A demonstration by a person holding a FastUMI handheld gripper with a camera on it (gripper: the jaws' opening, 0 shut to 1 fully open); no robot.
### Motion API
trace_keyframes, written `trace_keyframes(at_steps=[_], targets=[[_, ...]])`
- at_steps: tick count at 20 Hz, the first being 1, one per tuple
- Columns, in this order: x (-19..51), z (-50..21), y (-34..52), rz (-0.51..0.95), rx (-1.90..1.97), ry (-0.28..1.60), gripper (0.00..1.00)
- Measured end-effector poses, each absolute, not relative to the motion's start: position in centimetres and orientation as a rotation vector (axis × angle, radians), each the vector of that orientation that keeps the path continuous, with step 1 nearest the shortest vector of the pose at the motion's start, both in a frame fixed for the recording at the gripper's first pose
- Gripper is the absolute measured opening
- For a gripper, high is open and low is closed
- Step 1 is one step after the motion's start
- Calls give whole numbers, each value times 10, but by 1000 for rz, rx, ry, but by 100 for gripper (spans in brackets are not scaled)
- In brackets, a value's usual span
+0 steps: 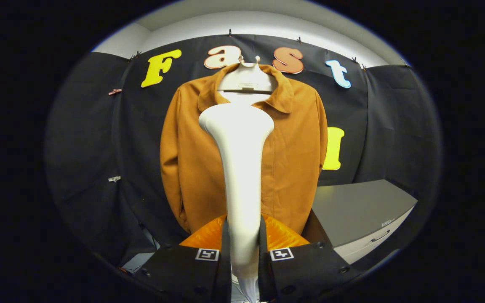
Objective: Iron the clothes twice with a garment steamer, once on the left side and once on the right side.
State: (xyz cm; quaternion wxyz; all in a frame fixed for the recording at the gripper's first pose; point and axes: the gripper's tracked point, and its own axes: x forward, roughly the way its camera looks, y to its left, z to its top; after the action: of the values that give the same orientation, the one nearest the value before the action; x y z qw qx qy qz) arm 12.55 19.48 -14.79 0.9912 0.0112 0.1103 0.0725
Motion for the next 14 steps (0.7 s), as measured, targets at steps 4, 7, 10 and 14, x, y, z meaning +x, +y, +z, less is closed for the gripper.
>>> trace_keyframes(at_steps=[4, 7, 10, 14], targets=[[134, -117, 222, 150, -1, 151, 29], [150, -109, 242, 139, -34, 118, 29], [173, -110, 256, 109, -64, 95, 29], [198, -123, 267, 70, -90, 82, 29]])
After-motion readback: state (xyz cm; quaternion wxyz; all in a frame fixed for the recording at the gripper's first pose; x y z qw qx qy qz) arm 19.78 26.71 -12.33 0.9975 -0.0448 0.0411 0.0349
